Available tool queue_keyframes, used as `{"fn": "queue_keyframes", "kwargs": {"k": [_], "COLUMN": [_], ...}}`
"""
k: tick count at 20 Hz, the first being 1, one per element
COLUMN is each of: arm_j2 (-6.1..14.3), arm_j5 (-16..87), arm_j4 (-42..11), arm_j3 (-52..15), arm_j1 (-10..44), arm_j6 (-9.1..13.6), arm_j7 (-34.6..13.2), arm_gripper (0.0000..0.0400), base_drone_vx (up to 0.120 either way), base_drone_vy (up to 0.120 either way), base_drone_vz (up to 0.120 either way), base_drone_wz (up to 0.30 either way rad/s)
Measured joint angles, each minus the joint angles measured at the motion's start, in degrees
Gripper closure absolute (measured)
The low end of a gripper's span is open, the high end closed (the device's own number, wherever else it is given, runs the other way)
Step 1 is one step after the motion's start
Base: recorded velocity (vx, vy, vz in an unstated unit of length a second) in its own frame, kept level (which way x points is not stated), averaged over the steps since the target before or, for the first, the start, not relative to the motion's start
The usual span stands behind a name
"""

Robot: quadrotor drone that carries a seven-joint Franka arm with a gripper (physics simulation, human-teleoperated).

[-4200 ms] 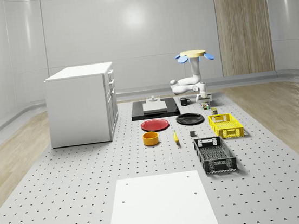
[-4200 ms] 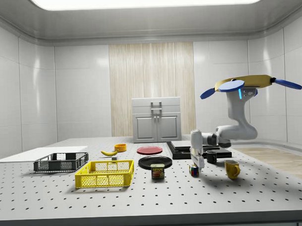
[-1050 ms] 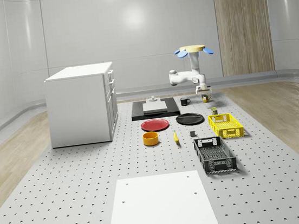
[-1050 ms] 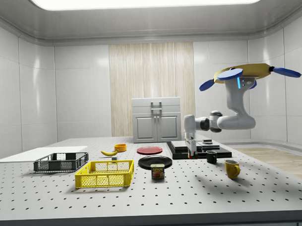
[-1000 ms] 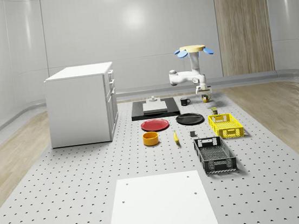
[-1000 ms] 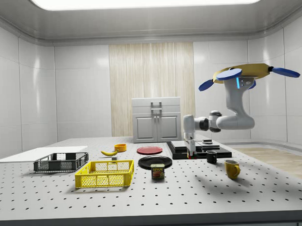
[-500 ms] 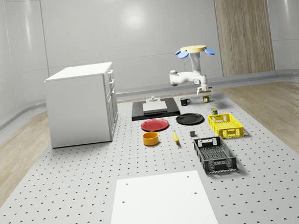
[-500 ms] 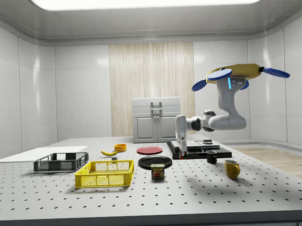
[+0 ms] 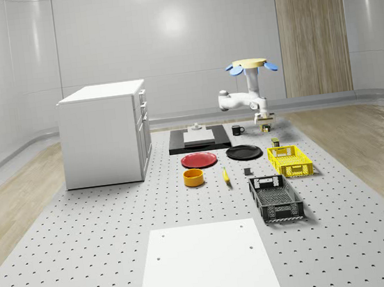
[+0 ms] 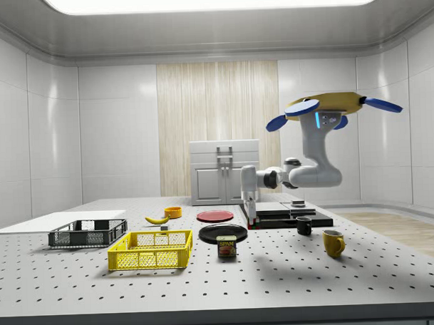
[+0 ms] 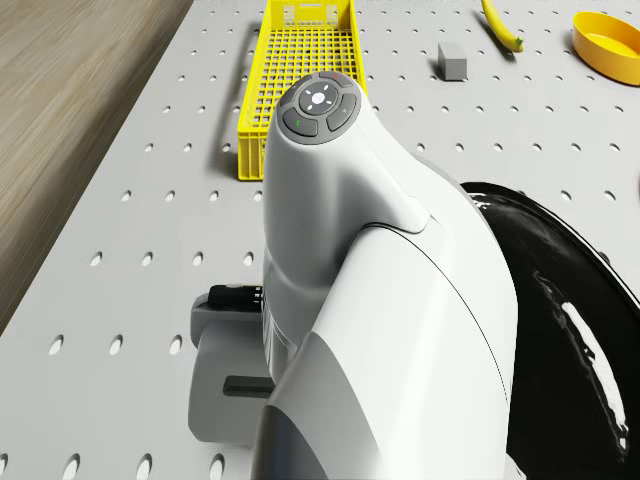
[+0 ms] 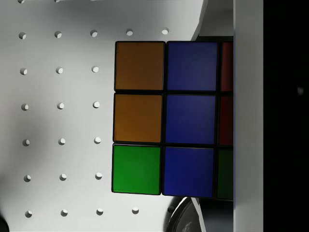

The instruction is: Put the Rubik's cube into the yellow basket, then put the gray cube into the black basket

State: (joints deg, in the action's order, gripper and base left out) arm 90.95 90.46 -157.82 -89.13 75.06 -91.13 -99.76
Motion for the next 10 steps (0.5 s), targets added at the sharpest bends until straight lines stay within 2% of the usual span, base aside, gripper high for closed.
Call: {"fn": "queue_keyframes", "kwargs": {"k": [10], "arm_j2": [0.8], "arm_j5": [-0.3], "arm_j4": [0.0], "arm_j3": [0.0], "arm_j1": [0.0], "arm_j6": [-0.7], "arm_j7": [0.0], "arm_gripper": [0.0115], "base_drone_vx": [0.120], "base_drone_vy": [0.000], "base_drone_vz": [0.000], "base_drone_wz": [0.000]}}
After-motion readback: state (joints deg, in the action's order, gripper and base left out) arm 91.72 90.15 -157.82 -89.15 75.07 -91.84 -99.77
